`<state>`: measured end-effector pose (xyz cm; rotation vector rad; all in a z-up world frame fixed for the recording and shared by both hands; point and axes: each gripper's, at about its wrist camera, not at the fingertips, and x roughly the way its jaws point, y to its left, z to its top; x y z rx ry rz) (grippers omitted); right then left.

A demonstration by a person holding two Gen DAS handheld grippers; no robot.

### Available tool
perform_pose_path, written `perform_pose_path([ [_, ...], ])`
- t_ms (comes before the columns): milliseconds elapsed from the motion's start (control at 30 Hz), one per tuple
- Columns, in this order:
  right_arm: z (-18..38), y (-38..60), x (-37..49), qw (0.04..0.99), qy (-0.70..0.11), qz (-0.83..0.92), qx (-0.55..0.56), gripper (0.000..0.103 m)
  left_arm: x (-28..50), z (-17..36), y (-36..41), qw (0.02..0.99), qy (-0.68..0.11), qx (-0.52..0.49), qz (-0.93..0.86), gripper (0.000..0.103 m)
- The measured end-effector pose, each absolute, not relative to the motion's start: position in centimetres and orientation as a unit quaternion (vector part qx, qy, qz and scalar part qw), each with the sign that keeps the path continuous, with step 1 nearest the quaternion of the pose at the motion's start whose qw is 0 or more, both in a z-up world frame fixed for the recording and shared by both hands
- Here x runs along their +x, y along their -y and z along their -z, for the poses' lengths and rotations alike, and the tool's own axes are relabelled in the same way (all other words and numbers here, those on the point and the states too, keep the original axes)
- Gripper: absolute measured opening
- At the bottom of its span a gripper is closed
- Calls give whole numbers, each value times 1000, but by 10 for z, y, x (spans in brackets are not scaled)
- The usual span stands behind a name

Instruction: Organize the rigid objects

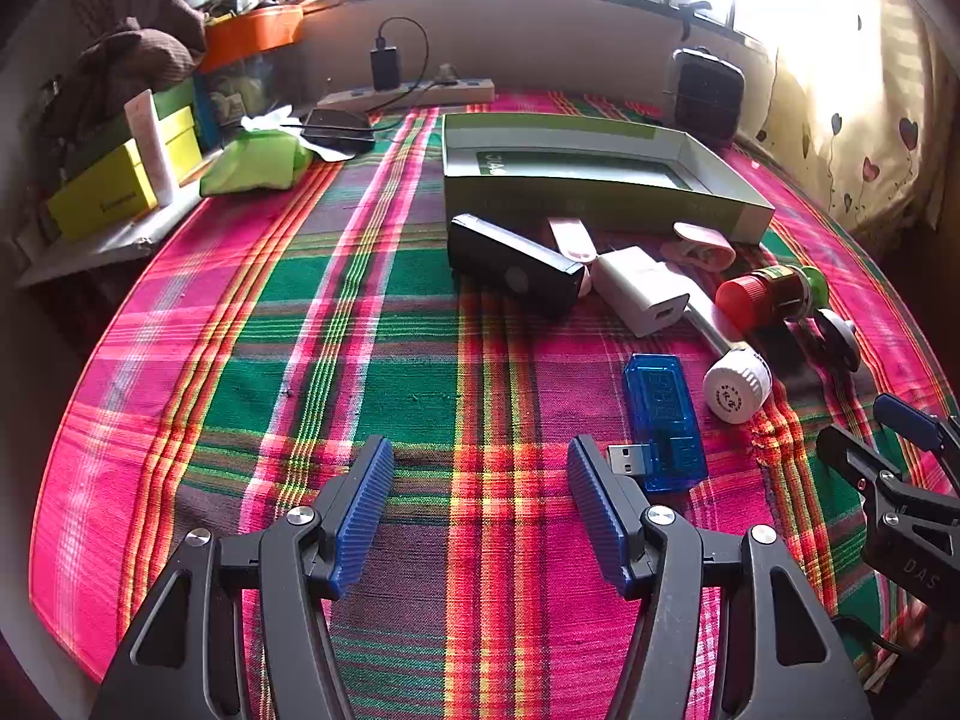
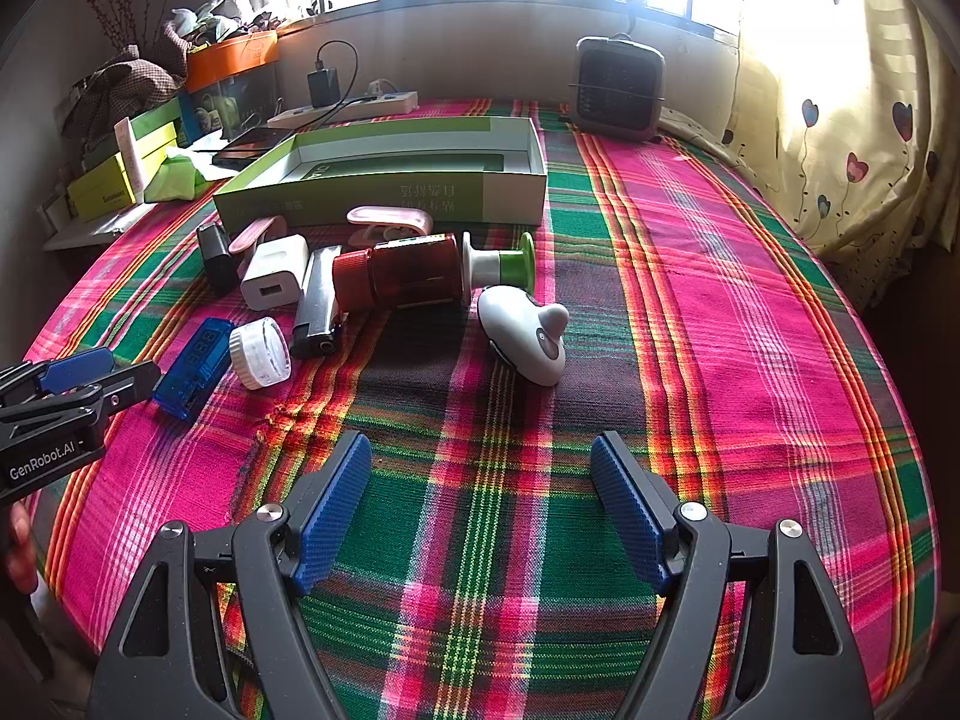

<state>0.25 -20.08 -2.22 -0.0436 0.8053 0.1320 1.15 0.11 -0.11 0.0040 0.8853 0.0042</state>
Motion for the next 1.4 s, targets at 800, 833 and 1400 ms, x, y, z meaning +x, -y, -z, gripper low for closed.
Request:
perform_pose_path([
  [800, 19, 209, 2, 916, -394, -81, -13, 76, 14, 1, -9, 899, -438, -12, 16, 60],
  [833, 18, 211, 2, 916, -392, -80, -10, 76, 14, 0, -10, 898, -439, -18, 20, 60],
  [1400, 6, 220, 33, 917, -388, -69, -63, 69, 24, -13, 22, 891, -440, -22, 110, 59],
])
